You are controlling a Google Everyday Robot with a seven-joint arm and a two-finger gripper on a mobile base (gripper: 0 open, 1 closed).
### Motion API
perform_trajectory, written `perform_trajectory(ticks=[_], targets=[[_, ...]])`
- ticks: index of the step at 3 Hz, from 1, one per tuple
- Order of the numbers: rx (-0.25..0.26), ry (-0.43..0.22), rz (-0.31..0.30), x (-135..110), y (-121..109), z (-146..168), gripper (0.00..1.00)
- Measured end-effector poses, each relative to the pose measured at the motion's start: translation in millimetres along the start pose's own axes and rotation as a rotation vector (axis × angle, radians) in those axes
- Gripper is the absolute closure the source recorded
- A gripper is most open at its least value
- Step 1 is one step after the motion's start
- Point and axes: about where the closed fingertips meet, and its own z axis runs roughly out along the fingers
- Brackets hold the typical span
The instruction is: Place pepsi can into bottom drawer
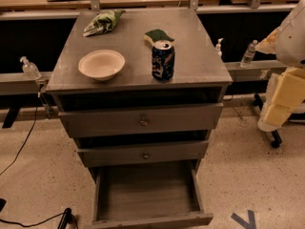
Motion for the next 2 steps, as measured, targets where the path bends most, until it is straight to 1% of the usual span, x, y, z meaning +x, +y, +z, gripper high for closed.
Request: perform_trajectory(ticks=[1, 2], targets=[[0.000, 0.000, 0.000, 0.0, 0.0, 0.0, 0.00], [0.044, -0.055, -0.014, -4.4, -23.9, 9.7, 0.00]])
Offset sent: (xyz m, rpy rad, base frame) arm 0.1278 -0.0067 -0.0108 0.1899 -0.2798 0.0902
